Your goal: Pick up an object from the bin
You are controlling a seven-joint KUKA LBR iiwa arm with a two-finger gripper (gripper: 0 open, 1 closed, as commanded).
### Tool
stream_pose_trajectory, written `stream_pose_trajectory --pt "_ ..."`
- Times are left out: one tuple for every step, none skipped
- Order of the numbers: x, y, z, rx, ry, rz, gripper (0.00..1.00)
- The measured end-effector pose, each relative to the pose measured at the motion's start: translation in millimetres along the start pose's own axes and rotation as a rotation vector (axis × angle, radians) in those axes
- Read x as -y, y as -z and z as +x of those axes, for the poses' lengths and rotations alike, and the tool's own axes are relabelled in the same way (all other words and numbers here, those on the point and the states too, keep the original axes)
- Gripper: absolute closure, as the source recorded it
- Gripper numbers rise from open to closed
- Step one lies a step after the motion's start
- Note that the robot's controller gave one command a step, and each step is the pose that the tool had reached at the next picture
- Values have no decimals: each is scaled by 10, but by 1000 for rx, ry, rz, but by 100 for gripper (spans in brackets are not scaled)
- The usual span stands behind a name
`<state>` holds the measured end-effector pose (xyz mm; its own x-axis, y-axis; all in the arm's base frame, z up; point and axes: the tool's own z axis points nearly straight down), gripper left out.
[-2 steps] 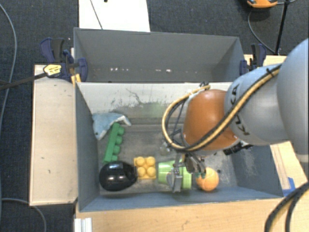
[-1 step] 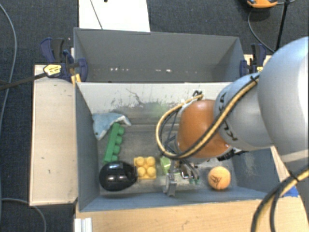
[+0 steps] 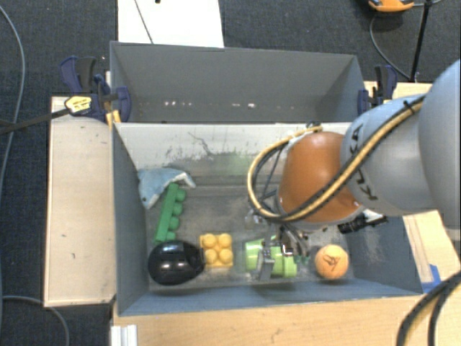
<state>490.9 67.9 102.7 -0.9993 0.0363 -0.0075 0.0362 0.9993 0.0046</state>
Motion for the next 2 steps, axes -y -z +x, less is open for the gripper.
stream_pose_trajectory --pt "140 -323 70 -2 8 2 0" --pt "234 -325 -11 2 -93 -1 100"
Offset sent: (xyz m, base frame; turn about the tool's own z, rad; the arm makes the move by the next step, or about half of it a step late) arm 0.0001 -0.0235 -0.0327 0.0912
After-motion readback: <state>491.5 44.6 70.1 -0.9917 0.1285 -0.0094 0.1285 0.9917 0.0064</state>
